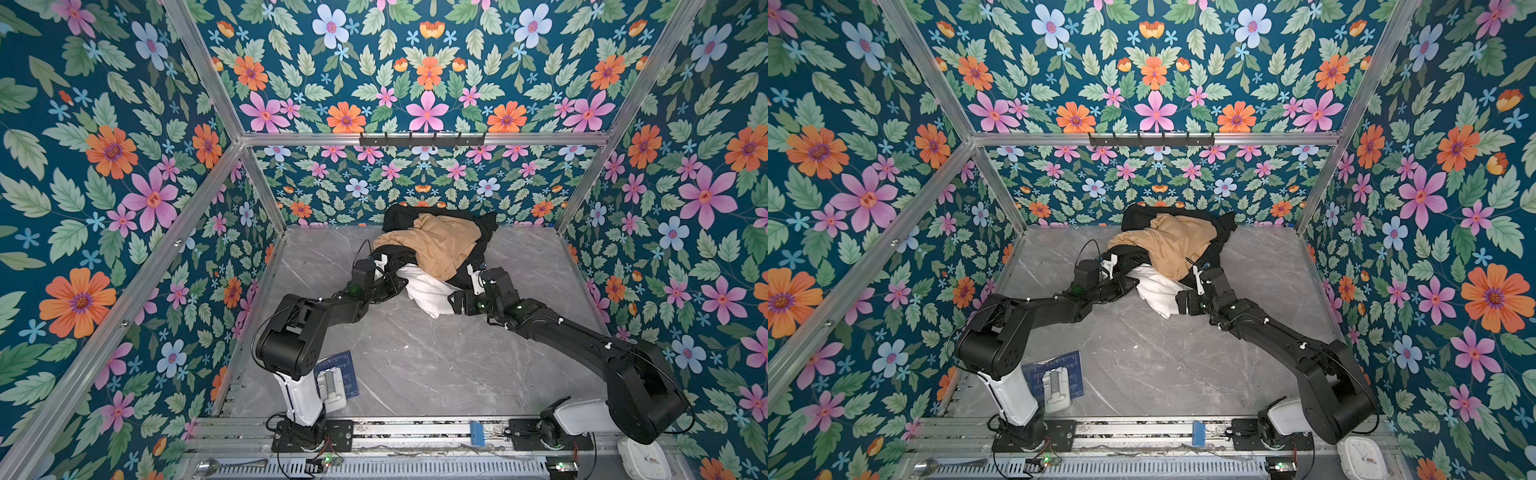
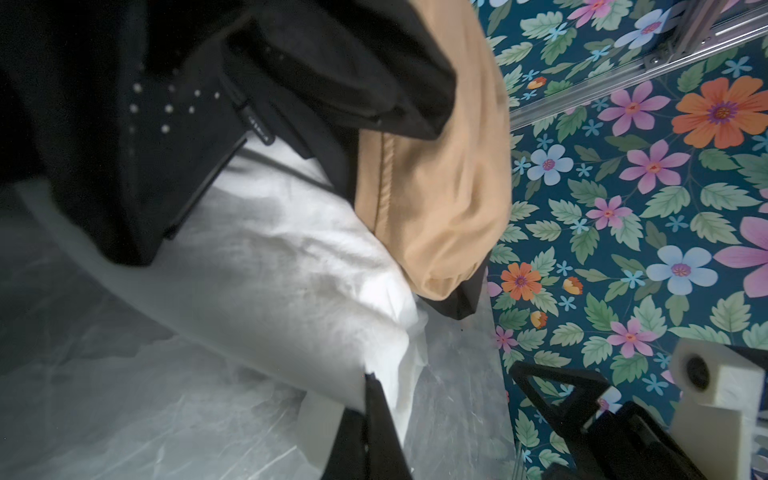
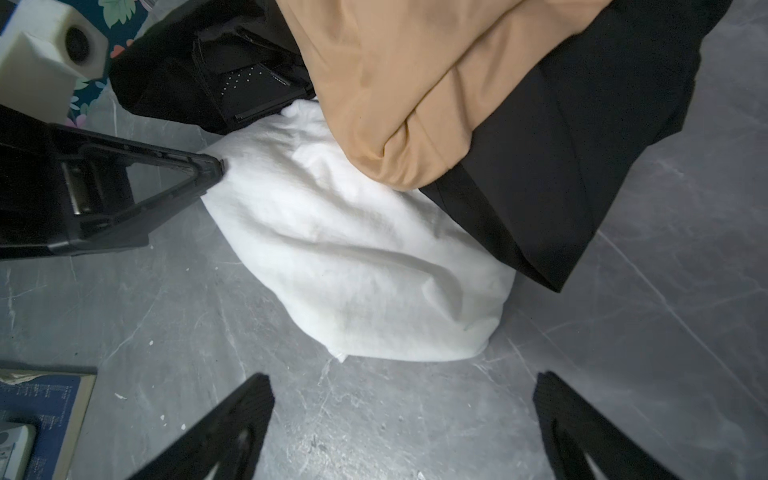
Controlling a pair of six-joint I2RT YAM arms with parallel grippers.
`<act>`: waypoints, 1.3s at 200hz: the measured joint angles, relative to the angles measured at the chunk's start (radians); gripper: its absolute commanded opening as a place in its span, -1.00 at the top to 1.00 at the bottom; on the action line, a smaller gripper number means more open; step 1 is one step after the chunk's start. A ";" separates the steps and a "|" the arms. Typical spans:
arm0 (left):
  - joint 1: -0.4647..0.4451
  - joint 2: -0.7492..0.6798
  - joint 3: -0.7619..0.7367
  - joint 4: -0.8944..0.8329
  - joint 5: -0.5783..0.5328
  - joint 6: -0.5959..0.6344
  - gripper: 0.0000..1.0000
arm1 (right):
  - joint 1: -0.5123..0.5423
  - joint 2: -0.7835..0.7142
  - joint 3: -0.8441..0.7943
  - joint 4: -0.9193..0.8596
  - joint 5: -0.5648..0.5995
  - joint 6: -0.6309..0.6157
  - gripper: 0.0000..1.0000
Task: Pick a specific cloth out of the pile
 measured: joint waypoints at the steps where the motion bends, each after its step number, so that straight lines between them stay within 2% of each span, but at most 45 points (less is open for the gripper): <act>1: 0.000 -0.001 0.000 0.000 0.000 0.000 1.00 | 0.000 0.000 0.000 0.000 0.000 0.000 -0.99; 119: -0.010 -0.091 0.043 -0.098 -0.006 0.008 1.00 | 0.002 -0.092 -0.001 -0.015 0.025 0.000 -0.99; 260: -0.013 -0.106 0.148 -0.173 -0.007 0.053 1.00 | 0.002 -0.128 0.009 -0.037 0.026 -0.019 -0.99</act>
